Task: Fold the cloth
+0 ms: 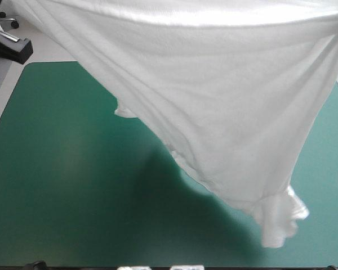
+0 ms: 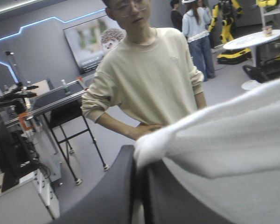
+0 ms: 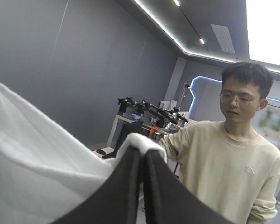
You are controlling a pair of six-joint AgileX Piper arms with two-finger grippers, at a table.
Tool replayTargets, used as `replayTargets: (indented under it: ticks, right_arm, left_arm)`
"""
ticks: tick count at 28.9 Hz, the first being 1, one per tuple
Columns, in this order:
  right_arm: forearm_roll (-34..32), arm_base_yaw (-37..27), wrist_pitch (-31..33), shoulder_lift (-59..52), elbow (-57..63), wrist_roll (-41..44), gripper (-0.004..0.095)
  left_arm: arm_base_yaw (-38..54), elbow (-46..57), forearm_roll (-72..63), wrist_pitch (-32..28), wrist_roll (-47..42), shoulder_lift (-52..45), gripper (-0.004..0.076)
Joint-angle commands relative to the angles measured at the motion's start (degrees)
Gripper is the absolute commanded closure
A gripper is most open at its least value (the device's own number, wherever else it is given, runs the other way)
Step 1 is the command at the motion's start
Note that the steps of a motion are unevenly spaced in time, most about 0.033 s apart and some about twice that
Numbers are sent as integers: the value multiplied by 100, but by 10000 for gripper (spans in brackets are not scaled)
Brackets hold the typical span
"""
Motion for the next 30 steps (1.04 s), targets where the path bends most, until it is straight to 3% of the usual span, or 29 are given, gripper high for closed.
replayTargets:
  ticks: [1,8,12,15,19,21,24,26,30]
  right_arm:
    - [-337,-28,-258,-86,-95,70,900]
    - [-599,-28,555,29,256,428,901]
    - [-599,-28,388,207,851,460,901]
    - [-599,-28,-90,485,1324,460,905]
    - [-741,-28,-1065,1165,1627,460,908]
    - [-912,-28,-1798,1611,1582,460,908]
    - [-1072,-41,-2684,2170,1261,460,908]
    - [-1082,-41,-2948,2612,546,460,908]
    - [-1272,-41,-2953,2978,-378,446,908]
  left_arm:
    - [-20,-81,-322,-299,16,-140,733]
    - [-20,250,-564,66,-128,-129,733]
    - [-20,819,-279,40,-146,-85,733]
    - [-20,1392,512,-253,-518,46,733]
    - [-1,2175,2311,-1234,-1555,351,733]
    - [180,2491,3138,-2074,-2285,560,733]
    - [766,2552,3353,-3548,-3174,839,733]
    - [1597,2334,3182,-4666,-4115,1119,733]
    - [2322,1924,2814,-5498,-4298,1343,733]
